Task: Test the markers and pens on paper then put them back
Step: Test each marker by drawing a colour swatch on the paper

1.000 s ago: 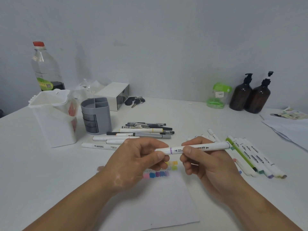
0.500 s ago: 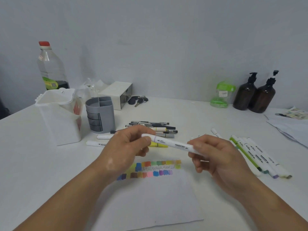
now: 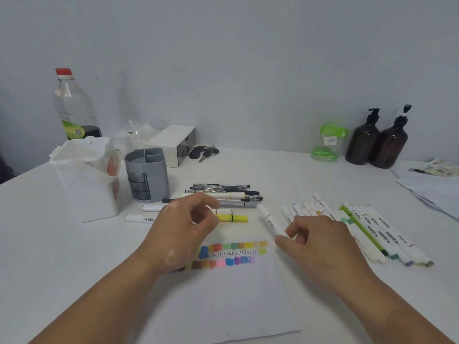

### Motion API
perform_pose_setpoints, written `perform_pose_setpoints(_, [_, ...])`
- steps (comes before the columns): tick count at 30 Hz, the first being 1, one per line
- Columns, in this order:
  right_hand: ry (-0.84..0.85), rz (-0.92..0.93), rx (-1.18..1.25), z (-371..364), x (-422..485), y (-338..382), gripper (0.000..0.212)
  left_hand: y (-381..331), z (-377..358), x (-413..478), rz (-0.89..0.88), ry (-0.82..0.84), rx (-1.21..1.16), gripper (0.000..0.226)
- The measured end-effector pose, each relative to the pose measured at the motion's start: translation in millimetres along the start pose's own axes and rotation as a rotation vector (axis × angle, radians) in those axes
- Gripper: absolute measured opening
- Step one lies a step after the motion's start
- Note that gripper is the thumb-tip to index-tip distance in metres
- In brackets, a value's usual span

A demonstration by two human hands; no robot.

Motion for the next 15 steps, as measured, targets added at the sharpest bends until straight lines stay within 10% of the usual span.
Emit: perform_pose_setpoints(15, [-0.056, -0.063, -0.174, -10.7, 8.0, -12.5, 0.018, 5.1, -15.4, 11.6, -0.140, -0.039, 0.498, 0.026])
Point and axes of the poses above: each hand's wrist, its own x-axis towards the middle knuckle, its own z-axis out of the back of the hand, y = z × x, the point moved 2 cm from there along x, towards the middle knuckle, and after that the axes turned 1 degree about -x, right-handed, at the moved point
